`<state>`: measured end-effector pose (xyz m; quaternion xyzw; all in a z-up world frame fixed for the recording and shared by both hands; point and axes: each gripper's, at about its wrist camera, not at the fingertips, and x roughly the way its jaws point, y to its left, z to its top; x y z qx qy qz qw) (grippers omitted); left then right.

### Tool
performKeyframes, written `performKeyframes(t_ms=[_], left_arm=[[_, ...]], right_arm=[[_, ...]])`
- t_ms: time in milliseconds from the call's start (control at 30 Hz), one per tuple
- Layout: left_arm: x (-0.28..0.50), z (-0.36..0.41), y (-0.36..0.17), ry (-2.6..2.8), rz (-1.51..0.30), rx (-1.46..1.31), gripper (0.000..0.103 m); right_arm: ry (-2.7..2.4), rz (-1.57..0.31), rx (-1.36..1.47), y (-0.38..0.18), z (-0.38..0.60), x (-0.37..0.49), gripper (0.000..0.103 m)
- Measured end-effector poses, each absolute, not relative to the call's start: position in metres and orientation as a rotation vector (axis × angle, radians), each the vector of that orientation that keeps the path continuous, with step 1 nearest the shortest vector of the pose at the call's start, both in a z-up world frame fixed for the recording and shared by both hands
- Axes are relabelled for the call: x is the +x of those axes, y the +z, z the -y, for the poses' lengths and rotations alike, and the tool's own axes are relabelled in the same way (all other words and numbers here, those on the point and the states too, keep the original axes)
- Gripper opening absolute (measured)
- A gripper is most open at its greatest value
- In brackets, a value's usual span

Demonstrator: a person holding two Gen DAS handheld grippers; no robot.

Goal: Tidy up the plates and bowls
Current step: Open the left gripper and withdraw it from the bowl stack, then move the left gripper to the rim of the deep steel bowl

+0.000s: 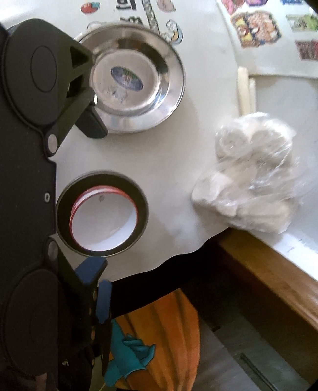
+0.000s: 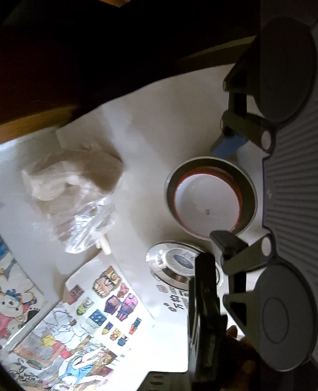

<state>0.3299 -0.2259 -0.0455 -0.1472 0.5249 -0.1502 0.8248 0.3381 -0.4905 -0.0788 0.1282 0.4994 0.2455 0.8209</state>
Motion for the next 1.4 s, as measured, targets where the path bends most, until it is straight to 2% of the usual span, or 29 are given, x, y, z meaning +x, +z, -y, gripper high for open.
performKeyframes(t_ms=[67, 267, 467, 667, 1000, 1400], left_arm=[[0.324, 0.222, -0.038, -0.302, -1.095, -0.306, 0.102], [0.300, 0.211, -0.019, -0.282, -0.997, -0.306, 0.102], [0.256, 0.198, -0.009, -0.209, -0.869, -0.301, 0.102], [0.220, 0.186, -0.009, -0.173, -0.841, -0.304, 0.102], [0.196, 0.179, -0.017, -0.103, -0.907, -0.266, 0.102], [0.215, 0.195, -0.038, -0.070, -1.004, -0.282, 0.102]], right_arm=[[0.512, -1.033, 0.273, -0.071, 0.494, 0.334, 0.086], [0.481, -0.962, 0.236, -0.050, 0.491, 0.311, 0.102], [0.424, -0.899, 0.134, -0.034, 0.477, 0.269, 0.103], [0.333, -0.864, 0.022, -0.026, 0.463, 0.233, 0.103], [0.235, -0.889, -0.034, -0.029, 0.465, 0.207, 0.103], [0.292, -0.940, -0.108, -0.039, 0.472, 0.219, 0.103]])
